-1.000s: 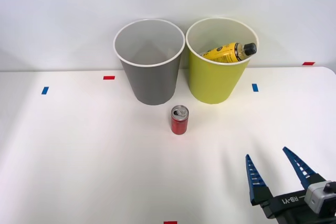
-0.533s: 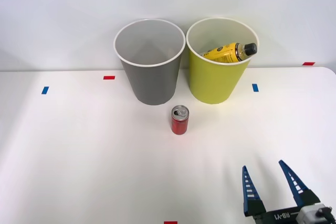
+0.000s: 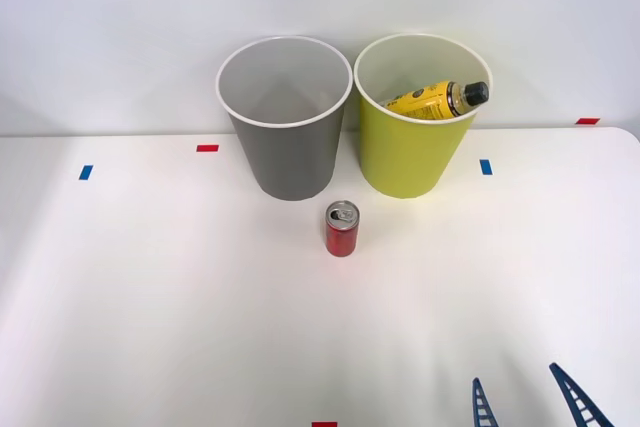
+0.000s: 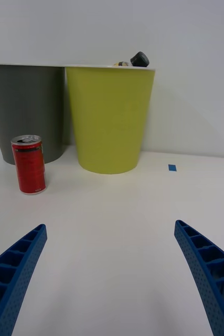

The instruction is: Put cans in the gray bin, plastic bottles in the light green bin

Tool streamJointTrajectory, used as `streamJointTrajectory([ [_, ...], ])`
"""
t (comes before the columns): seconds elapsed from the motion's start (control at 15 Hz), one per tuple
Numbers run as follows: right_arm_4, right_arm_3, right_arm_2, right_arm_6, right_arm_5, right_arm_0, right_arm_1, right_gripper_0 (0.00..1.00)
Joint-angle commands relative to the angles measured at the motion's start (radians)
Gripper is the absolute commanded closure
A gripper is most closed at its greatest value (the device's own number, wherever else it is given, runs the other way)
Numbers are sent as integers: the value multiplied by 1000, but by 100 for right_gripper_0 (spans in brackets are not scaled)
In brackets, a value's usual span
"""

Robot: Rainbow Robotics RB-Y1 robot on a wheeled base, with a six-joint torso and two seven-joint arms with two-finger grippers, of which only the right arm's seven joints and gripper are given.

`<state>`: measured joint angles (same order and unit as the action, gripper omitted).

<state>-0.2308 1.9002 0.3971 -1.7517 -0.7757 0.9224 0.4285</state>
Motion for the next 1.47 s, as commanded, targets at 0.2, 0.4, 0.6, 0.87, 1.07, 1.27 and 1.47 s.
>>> streamJointTrajectory([
  [0.2, -27, -101, 16, 14, -119, 7, 12, 17],
  [0.4, -12, -101, 19, 23, -131, 7, 13, 18],
  [0.6, -12, -101, 19, 23, -131, 7, 13, 18],
  [0.87, -12, -101, 19, 23, -131, 7, 13, 17],
  [1.07, -12, -101, 19, 23, -131, 7, 13, 18],
  [1.27, -12, -101, 19, 23, -131, 7, 13, 17],
  [1.47, -12, -101, 19, 23, -131, 7, 13, 18],
])
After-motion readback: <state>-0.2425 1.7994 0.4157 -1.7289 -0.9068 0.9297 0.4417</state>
